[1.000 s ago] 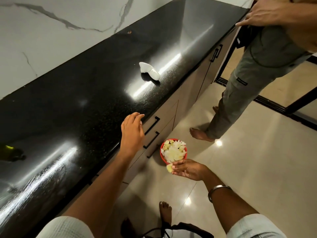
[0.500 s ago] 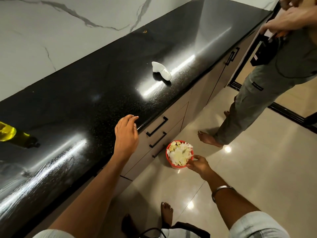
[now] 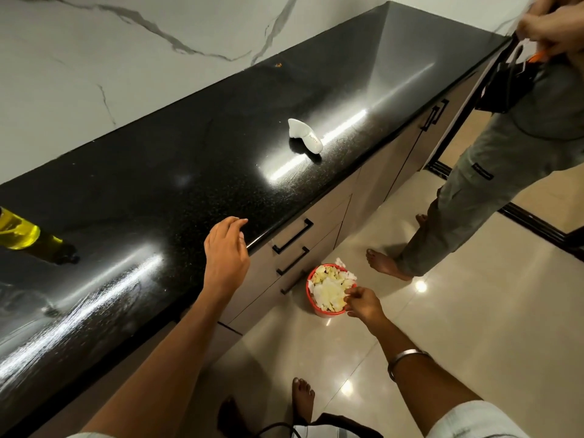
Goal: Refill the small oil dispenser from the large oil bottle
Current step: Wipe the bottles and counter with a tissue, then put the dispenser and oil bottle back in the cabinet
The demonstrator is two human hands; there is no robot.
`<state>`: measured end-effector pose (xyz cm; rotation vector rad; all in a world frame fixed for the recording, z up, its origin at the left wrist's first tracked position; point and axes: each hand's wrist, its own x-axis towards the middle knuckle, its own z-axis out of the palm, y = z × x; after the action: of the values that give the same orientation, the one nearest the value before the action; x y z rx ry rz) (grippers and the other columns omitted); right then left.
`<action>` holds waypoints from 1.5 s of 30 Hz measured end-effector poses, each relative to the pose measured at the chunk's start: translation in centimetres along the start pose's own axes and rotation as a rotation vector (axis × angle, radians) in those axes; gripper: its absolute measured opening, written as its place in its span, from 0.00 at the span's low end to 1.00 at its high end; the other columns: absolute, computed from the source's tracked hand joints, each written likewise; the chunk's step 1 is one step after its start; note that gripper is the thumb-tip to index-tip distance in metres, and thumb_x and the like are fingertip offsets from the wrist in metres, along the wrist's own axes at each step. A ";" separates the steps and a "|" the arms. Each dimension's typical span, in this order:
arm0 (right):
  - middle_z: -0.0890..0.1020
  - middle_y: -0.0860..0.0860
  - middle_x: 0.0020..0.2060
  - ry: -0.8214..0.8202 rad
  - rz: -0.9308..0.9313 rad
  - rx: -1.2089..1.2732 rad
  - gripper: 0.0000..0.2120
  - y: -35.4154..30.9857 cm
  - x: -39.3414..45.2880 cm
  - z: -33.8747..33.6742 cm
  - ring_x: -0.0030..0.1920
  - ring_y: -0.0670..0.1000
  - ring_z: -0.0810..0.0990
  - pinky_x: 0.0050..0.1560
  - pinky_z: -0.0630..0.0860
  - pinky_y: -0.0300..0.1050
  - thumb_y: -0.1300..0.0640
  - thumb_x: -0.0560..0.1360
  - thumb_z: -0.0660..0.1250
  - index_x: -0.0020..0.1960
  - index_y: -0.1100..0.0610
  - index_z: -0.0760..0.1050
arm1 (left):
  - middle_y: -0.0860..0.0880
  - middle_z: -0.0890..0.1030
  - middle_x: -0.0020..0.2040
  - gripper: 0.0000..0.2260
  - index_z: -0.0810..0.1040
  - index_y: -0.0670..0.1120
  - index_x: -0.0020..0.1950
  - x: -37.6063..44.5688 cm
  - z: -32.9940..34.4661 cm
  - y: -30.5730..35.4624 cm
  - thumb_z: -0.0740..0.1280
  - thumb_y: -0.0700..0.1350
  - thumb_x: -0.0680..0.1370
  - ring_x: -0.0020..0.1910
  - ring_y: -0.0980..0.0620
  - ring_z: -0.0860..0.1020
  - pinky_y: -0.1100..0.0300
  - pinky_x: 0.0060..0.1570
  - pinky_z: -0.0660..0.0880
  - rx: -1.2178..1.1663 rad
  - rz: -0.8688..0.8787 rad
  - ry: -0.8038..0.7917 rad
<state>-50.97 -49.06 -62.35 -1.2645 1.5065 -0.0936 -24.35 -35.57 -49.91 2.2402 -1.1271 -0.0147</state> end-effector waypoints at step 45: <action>0.74 0.48 0.50 -0.363 -1.345 -0.574 0.09 -30.9 -25.4 44.5 0.44 0.48 0.76 0.48 0.77 0.51 0.55 0.79 0.61 0.59 0.54 0.71 | 0.48 0.76 0.58 0.13 0.76 0.45 0.62 -11.0 -32.6 -30.5 0.62 0.39 0.78 0.60 0.49 0.72 0.49 0.62 0.70 0.214 -0.600 0.605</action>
<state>-2.64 -19.66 -42.82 -2.4151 0.1493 -0.2917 -0.38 3.00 -42.77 2.4372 -0.1304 0.5193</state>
